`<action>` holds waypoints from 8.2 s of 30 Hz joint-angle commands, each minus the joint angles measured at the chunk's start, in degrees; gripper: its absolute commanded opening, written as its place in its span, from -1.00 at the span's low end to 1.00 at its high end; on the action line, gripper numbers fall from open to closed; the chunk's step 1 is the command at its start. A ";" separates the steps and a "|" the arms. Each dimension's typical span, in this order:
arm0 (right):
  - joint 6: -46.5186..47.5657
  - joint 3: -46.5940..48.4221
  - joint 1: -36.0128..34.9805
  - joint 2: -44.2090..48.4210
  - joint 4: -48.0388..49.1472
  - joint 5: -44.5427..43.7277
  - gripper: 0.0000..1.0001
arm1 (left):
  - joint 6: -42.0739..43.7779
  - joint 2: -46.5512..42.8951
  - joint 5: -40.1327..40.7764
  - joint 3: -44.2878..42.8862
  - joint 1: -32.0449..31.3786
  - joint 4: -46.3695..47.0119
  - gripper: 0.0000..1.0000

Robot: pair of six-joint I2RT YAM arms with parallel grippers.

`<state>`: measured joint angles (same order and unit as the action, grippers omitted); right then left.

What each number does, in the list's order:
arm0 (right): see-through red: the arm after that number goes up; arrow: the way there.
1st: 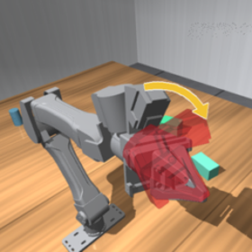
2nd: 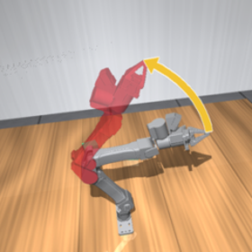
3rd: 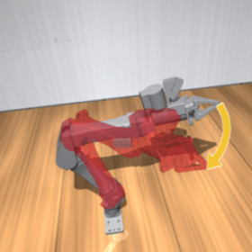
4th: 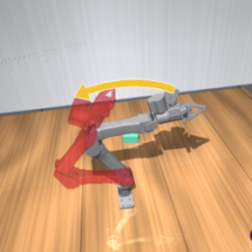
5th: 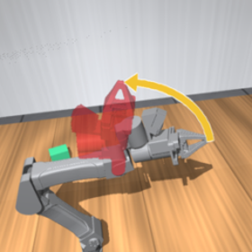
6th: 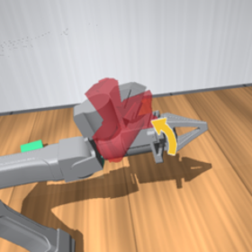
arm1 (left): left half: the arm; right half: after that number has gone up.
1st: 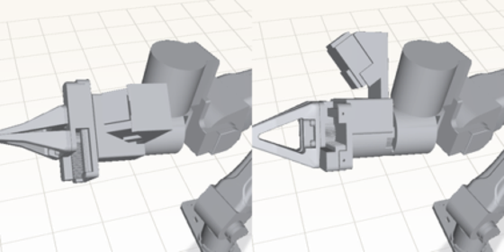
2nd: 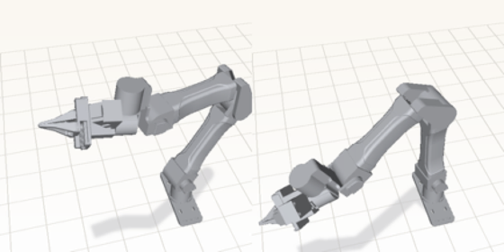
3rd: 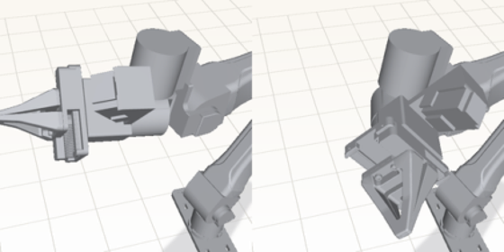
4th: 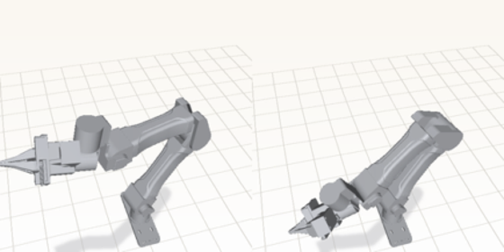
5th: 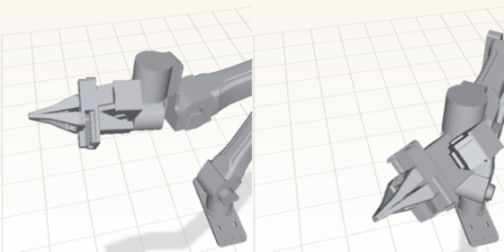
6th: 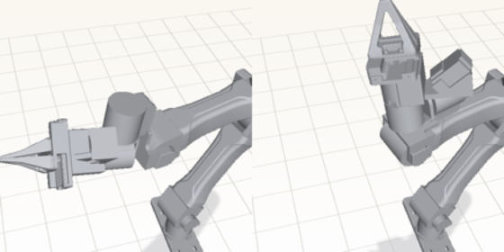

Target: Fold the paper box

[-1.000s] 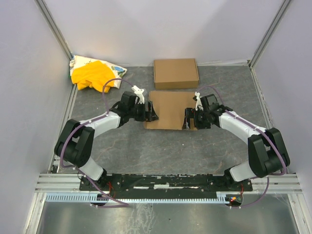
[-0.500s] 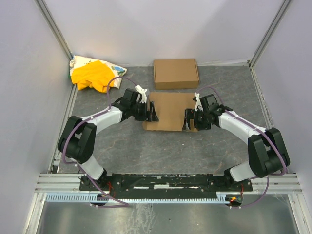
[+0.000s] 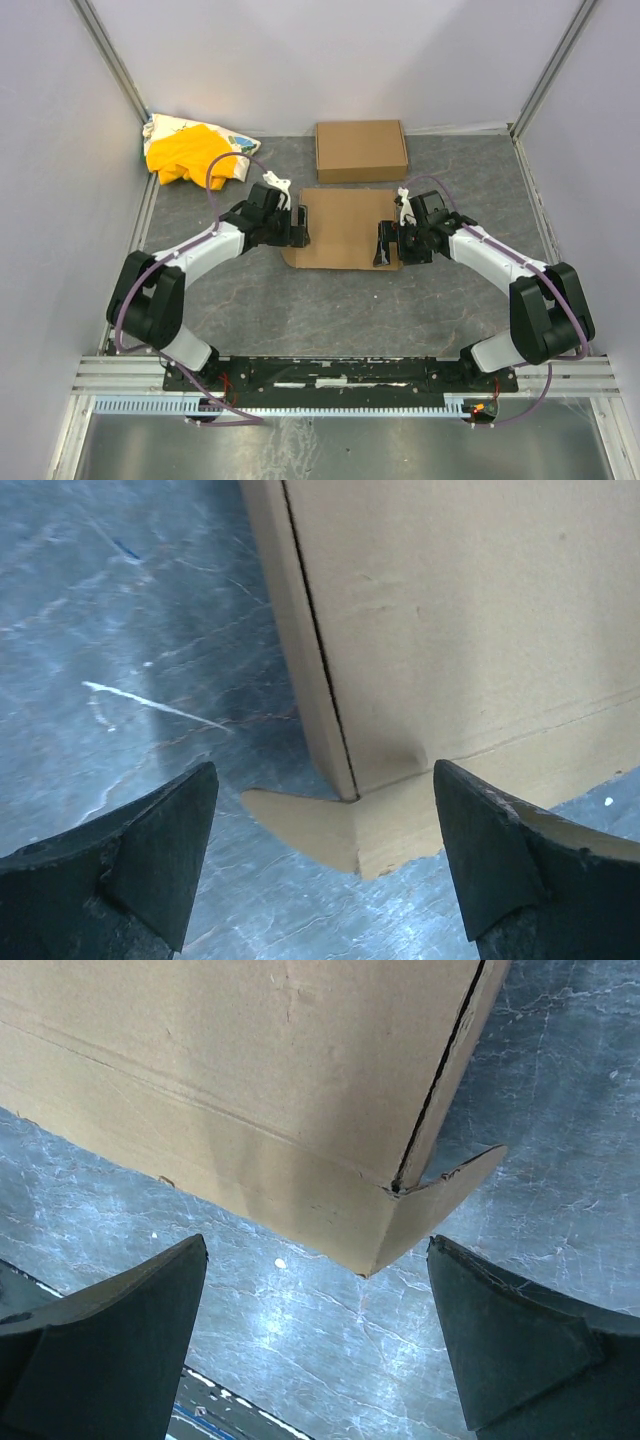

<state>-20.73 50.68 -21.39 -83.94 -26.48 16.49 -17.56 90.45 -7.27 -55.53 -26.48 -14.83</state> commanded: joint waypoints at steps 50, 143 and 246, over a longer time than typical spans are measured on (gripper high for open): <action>0.09 3.65 -3.87 0.96 -3.20 0.19 0.98 | 2.79 -3.24 -10.22 0.58 -4.78 -5.13 0.64; -1.87 3.41 -3.92 1.37 -4.28 6.32 0.67 | 5.09 -2.91 -16.65 0.28 1.52 -12.42 -0.01; -0.99 0.11 -3.84 2.39 0.55 4.31 0.57 | 2.63 -2.46 -17.78 -0.03 1.52 -9.51 0.18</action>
<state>-21.67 48.21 -25.08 -83.55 -26.85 19.07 -14.87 88.66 -22.20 -54.57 -24.86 -27.11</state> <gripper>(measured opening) 0.786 0.591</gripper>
